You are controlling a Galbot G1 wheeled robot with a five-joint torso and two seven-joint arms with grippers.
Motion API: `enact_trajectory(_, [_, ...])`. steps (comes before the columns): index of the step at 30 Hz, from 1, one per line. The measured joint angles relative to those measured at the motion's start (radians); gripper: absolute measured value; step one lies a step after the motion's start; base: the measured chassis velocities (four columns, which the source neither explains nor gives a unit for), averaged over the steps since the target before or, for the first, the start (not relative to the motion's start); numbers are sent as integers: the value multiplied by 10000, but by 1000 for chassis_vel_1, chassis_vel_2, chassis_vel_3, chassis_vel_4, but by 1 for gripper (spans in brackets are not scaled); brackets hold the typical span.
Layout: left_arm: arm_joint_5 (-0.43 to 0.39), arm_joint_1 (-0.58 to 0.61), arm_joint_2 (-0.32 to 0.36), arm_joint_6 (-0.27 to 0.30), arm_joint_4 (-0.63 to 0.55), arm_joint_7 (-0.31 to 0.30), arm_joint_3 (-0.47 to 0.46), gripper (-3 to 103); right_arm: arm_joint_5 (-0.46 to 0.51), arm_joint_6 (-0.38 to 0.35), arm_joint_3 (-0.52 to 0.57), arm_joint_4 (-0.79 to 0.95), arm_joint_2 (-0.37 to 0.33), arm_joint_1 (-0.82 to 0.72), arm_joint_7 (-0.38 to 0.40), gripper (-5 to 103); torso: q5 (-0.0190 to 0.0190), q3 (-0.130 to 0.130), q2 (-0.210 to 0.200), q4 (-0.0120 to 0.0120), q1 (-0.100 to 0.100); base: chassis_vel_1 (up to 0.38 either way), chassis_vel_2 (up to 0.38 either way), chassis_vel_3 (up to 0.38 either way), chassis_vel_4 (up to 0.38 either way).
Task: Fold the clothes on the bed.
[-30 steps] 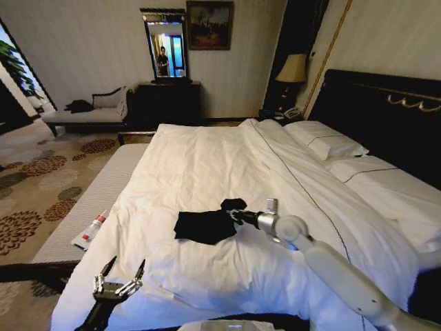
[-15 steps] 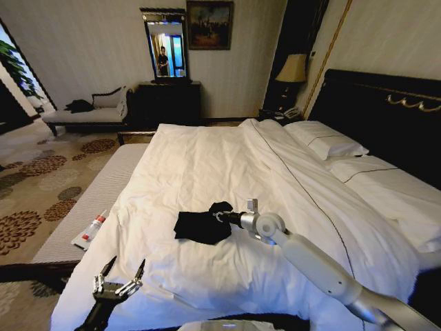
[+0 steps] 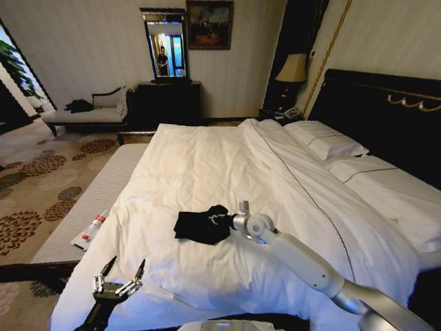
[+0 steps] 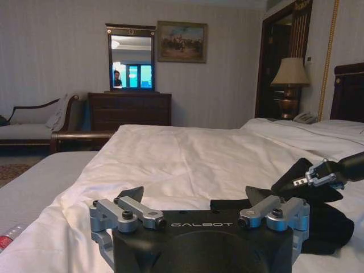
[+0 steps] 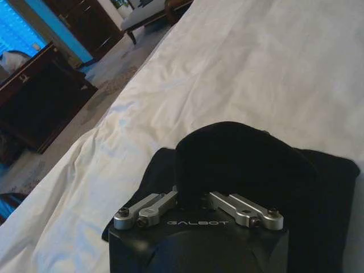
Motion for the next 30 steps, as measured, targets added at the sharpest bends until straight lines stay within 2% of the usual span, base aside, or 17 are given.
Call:
enact_trajectory(6, [0,0,0,0,0,0,0,100,-378,0,-327,-239,74,49,-106,4,1,0,-1,0,1,0,0,0,0])
enact_trajectory(13, [0,0,0,0,0,0,0,100,-507,0,-401,192,-239,75,-288,4,0,0,1,-2,0,0,0,0,0])
enact_trajectory(20, [0,0,0,0,0,0,0,100,-728,40,-557,-534,-95,227,-422,4,2,0,1,1,0,0,0,0,0])
enact_trajectory(30, [0,0,0,0,0,0,0,100,-943,98,-867,-453,-135,428,-530,4,0,0,1,0,0,0,0,0,0])
